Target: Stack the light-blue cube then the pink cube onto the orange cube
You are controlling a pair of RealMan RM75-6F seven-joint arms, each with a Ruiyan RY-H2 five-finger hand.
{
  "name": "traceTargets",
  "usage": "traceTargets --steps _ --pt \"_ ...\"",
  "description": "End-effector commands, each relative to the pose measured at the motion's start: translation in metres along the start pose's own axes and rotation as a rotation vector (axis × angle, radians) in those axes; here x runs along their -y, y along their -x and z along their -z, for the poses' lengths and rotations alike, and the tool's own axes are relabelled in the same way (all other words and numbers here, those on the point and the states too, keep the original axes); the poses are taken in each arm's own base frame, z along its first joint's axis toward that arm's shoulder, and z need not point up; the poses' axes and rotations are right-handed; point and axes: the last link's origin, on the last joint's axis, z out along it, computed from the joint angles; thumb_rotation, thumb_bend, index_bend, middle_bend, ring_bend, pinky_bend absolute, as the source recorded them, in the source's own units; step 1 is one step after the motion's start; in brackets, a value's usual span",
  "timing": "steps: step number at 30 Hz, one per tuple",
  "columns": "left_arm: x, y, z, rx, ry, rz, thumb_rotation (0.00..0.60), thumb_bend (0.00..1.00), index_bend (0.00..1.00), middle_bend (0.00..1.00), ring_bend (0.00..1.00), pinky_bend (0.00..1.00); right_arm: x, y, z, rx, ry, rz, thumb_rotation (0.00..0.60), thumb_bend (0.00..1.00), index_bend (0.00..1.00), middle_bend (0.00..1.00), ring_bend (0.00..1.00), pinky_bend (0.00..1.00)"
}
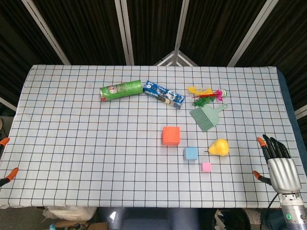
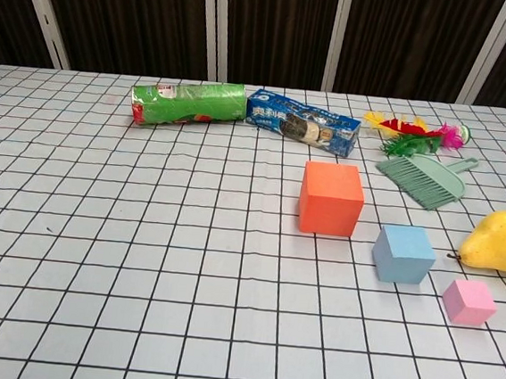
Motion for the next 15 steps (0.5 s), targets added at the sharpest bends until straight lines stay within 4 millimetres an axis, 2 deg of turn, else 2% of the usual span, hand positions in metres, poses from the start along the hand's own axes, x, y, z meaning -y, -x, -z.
traceTargets --steps 1,4,10,13,15 --pt "0.001 0.000 0.000 -0.003 0.003 0.004 0.600 0.24 0.13 0.06 0.02 0.18 0.001 0.001 -0.001 0.005 -0.002 0.001 0.600 0.01 0.01 0.06 0.06 0.12" --pt "0.001 0.000 -0.001 -0.003 0.003 0.005 0.600 0.24 0.13 0.06 0.02 0.18 0.002 0.002 -0.002 0.012 -0.006 -0.001 0.600 0.01 0.01 0.07 0.10 0.13" --pt "0.002 0.000 -0.001 0.001 -0.001 0.009 0.600 0.24 0.13 0.06 0.02 0.18 0.012 0.005 -0.003 0.024 -0.061 -0.005 0.600 0.01 0.05 0.23 0.27 0.13" --pt "0.003 -0.001 -0.001 0.001 -0.009 0.012 0.600 0.24 0.13 0.06 0.02 0.18 0.026 0.005 -0.009 0.023 -0.118 -0.012 0.600 0.01 0.10 0.36 0.36 0.19" --pt "0.004 0.000 -0.002 0.003 -0.014 0.011 0.600 0.24 0.13 0.06 0.02 0.18 0.037 0.000 -0.017 0.018 -0.163 0.000 0.600 0.01 0.18 0.49 0.48 0.30"
